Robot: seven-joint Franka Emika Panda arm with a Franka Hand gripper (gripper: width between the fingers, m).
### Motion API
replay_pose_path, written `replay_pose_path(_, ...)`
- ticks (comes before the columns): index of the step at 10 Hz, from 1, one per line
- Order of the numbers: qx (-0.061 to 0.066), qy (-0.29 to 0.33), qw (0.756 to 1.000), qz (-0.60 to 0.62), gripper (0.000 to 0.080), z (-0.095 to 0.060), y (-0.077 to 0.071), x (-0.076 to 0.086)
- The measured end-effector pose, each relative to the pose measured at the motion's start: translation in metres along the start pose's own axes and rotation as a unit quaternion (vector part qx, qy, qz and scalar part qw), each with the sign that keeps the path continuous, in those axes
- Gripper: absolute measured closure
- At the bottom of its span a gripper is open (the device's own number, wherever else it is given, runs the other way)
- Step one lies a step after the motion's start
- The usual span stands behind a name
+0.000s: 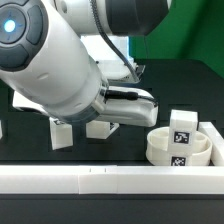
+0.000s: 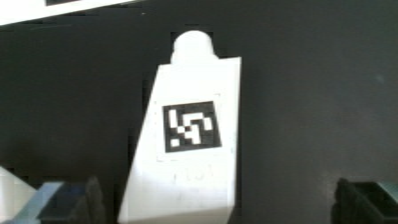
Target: Assemble stool
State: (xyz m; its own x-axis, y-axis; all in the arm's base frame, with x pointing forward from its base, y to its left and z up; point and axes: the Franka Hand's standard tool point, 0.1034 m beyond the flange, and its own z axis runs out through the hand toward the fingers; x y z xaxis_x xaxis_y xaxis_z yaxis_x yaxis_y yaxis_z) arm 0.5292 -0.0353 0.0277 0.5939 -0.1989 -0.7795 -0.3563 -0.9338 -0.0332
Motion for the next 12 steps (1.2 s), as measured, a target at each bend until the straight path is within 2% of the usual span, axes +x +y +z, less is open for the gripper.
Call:
replay_pose_path(9, -0.001, 0.001, 1.000, 0.004, 0.0169, 0.016, 0.003, 0.008)
replay_pose_path(10, -0.001, 0.000, 1.000, 0.004, 0.0332, 0.017, 0.004, 0.008)
replay_pose_path(11, -0.001, 0.000, 1.000, 0.004, 0.0332, 0.017, 0.004, 0.008)
replay_pose_path(12, -0.001, 0.000, 1.000, 0.004, 0.0474, 0.017, 0.004, 0.008)
